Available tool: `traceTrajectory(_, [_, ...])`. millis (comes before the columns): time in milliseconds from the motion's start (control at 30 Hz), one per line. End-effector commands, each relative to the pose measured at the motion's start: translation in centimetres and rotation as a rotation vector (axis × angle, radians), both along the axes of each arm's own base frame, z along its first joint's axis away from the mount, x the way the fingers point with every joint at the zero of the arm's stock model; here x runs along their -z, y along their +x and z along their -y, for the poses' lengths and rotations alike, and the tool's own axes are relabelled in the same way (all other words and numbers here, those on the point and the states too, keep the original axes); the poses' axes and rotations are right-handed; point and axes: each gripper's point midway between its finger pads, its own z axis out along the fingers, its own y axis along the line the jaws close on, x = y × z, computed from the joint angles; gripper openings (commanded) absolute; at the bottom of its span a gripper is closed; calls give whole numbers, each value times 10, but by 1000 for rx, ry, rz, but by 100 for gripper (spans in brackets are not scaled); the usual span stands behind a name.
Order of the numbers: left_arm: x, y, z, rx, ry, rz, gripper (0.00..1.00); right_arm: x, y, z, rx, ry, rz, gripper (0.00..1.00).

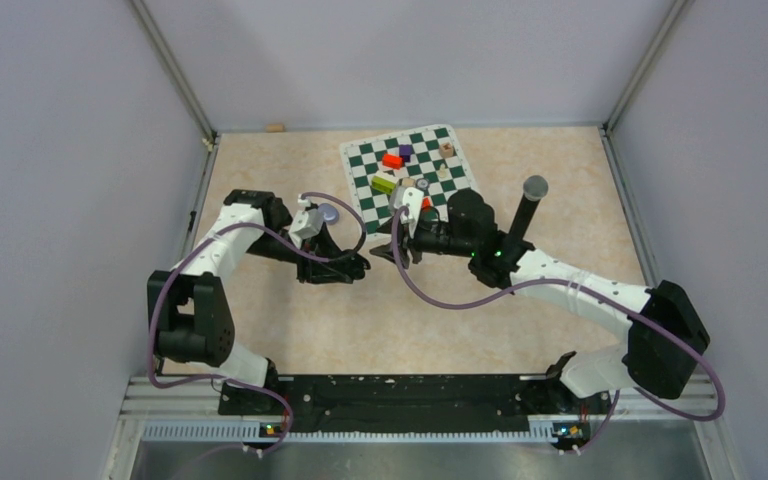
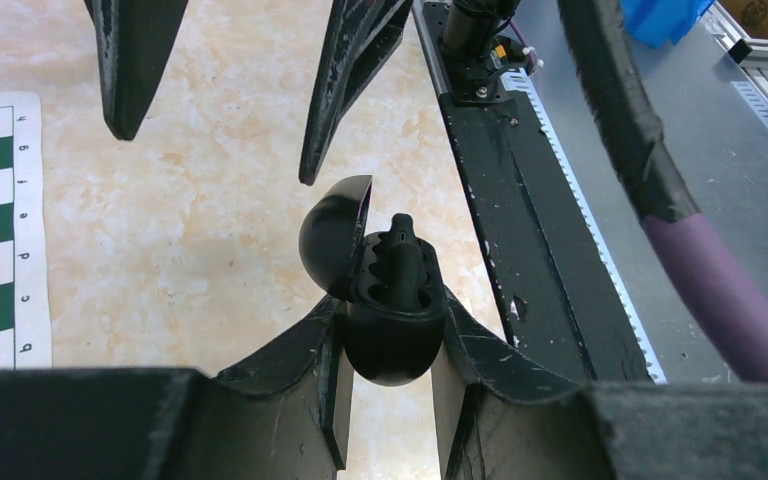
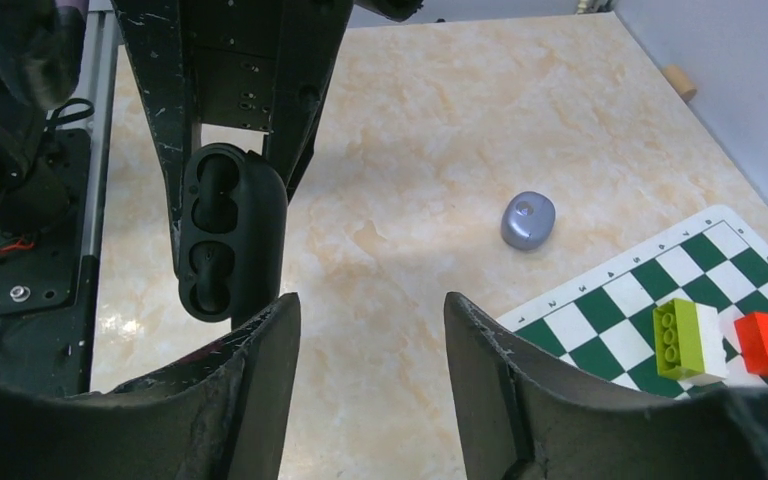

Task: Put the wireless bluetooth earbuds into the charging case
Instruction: Close the charging case.

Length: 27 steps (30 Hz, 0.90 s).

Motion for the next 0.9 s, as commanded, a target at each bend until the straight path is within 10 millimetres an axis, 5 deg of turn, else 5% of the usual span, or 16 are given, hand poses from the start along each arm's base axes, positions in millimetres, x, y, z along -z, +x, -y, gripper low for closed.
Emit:
traceTrajectory(0, [-16, -3, 2, -9, -36, 25, 0, -3, -1, -9, 4, 27, 18, 57])
traceTrajectory(33, [-16, -4, 1, -9, -35, 25, 0, -3, 0, -10, 10, 25, 19, 65])
traceTrajectory(200, [-16, -3, 1, -10, -35, 27, 0, -2, -1, -12, 11, 22, 18, 70])
traceTrajectory(233, [-16, -3, 1, -11, -37, 27, 0, -2, -1, -12, 10, 21, 17, 94])
traceTrajectory(267, [-16, -3, 1, -11, -37, 27, 0, -2, -2, -12, 8, 21, 16, 99])
traceTrajectory(633, [-16, -3, 1, -14, -38, 29, 0, -3, -3, -12, -2, -3, 37, 99])
traceTrajectory(767, [-17, -3, 0, -12, -28, 27, 0, -18, 33, 12, 203, -86, 199, 99])
traceTrajectory(867, [-16, -2, 0, 6, 20, 4, 0, -50, 63, 48, 401, -126, 372, 99])
